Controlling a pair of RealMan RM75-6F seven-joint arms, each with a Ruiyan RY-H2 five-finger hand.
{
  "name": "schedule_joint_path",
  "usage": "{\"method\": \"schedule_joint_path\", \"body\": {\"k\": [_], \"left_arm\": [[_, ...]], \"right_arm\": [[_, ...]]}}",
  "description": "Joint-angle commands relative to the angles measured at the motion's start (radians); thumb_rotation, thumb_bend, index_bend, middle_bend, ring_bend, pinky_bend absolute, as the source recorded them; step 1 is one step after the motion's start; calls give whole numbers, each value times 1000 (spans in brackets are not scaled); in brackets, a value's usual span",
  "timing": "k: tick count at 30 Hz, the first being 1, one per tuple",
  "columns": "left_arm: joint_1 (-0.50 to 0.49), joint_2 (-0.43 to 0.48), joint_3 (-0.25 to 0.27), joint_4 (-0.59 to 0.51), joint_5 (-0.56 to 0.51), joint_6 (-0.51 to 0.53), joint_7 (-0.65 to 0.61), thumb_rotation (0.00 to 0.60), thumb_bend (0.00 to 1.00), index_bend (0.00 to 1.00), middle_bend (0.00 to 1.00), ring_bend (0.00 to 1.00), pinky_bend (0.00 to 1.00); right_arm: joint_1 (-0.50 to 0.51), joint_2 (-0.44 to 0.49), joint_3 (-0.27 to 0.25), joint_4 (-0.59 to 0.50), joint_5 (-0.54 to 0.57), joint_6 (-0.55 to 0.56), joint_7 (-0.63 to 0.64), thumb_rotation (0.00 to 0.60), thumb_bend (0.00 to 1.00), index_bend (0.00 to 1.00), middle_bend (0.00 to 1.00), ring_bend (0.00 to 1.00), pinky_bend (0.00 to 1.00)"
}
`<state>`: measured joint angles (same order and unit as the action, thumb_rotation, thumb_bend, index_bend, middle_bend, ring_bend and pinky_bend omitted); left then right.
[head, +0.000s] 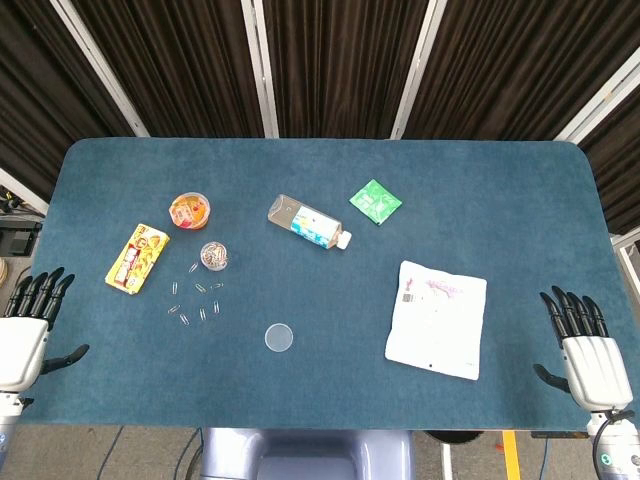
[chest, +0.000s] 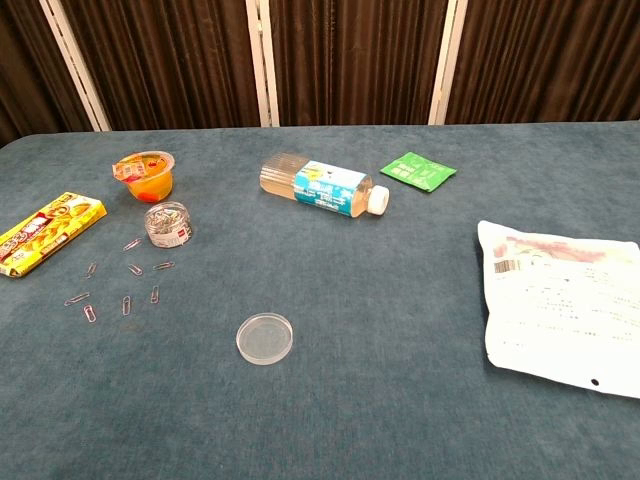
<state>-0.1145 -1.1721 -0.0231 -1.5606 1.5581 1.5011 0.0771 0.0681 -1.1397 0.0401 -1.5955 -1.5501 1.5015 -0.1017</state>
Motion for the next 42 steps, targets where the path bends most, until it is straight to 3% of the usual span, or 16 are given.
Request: {"method": "schedule_joint_path", "body": {"k": [1,8,15,21,31,42], "left_arm": [[0,2,3,-2,1,-3,5,600,74,0,0,0,0],[-10,7,14,-5,-1,-38,29,600,99,6,0,0,0],[-54,-10,18,35,27,-93,26,600,231,246,0,0,0],[-124,-43,12,81,22,-205,68,600,301,372,0,0,0],[-231,-104,-4,113,-35,-391,181,600,376,396,0,0,0],[-300,-175,-15,135,-102,-491,291,600,378,425,0,0,0]], "right_arm": [[-1,1,-1,0,-2,2,0,600,0,0,0,0,0],[-4,3,-2,-1,-9,11,3,600,0,0,0,0,0],[-3,5,-4,-3,-10,5,12,600,0,0,0,0,0],[-5,5,-3,-6,-12,12,10,600,0,0,0,0,0],[-1,5,4,2,7,-3,15,600,0,0,0,0,0],[-1,9,8,7,13,-3,30,600,0,0,0,0,0]]}}
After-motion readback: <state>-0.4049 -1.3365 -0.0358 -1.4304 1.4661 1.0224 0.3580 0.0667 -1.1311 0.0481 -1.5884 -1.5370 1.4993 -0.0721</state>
